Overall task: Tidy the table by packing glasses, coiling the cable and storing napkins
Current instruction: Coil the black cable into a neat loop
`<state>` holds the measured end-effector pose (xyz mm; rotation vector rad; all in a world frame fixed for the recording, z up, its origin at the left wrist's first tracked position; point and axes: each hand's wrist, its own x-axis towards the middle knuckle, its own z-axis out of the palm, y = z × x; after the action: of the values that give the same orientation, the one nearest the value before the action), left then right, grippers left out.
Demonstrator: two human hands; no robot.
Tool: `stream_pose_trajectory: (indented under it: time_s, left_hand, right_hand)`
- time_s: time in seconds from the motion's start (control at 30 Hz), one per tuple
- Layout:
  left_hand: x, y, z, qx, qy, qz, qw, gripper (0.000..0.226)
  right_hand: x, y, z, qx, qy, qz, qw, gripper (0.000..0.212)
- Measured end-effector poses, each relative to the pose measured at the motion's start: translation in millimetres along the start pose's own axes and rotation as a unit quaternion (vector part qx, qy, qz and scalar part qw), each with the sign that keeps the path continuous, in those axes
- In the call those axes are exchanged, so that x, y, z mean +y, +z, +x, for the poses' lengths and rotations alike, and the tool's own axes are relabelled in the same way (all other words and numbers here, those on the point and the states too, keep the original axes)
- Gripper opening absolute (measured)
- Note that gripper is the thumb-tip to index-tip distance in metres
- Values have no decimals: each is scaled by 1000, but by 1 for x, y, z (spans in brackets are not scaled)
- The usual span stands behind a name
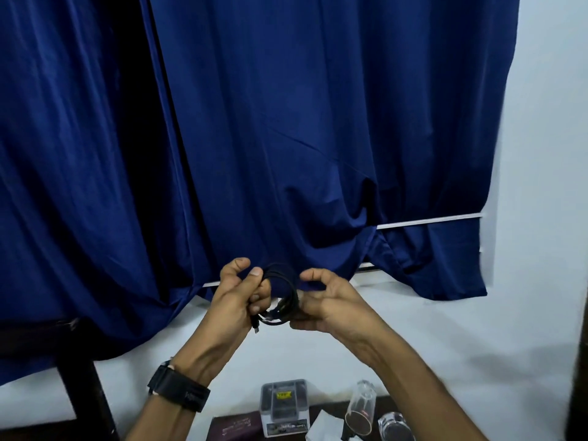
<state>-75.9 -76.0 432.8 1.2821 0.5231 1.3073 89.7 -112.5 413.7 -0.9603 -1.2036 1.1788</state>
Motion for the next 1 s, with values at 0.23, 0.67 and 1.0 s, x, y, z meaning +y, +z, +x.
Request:
stream_pose_trajectory:
  time_s: [0.23,0.67,1.0]
  left_hand:
    - [-13,-13,8,-14,88,107,990,13]
    - [-11,-21,6,23,115,75,990,15]
    - [2,5,-11,-13,-1,-165,986,36]
  right_hand:
    - [11,21,-20,61,45,-65,995,48]
    - [32,27,-30,6,68,-170,983,23]
    - [29,18,-9,153,-78,-155,973,7]
